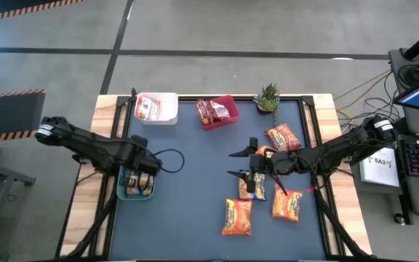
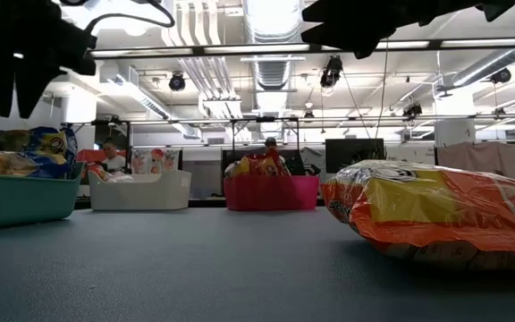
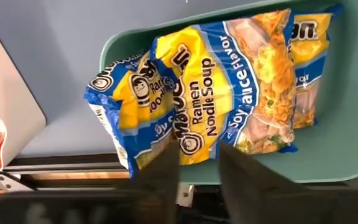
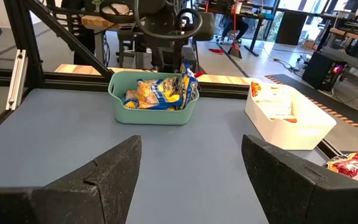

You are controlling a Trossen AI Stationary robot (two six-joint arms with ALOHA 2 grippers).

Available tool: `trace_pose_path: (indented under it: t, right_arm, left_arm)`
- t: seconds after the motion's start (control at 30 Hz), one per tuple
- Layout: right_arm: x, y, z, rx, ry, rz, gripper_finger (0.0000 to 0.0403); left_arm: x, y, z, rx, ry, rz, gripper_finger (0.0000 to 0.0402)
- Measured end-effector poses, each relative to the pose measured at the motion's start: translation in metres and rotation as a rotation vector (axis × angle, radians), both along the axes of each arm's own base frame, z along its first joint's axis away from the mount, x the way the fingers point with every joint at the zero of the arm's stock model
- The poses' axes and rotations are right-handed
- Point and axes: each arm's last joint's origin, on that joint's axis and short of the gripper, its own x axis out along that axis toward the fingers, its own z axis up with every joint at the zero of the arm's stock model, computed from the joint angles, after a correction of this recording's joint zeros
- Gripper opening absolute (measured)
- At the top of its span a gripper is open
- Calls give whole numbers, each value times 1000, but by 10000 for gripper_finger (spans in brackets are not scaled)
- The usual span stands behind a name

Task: Sort Maruchan noodles
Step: Stack the blue noodle pack on top of the blue noodle pack

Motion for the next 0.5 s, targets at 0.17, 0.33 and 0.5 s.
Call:
trace_pose_path:
  t: [0.17,0.33,0.5]
  right_arm:
    - [0,0,0,-1,0,0,265]
    - [0,0,0,0,0,0,265]
    - [0,0,0,0,2,0,265]
  left_arm:
    - [1,-2,-3,1,-20,33,9]
    - [7,-5,-19,-18,-99,69,14]
    - [0,-7,-38,-8,-62,90,3]
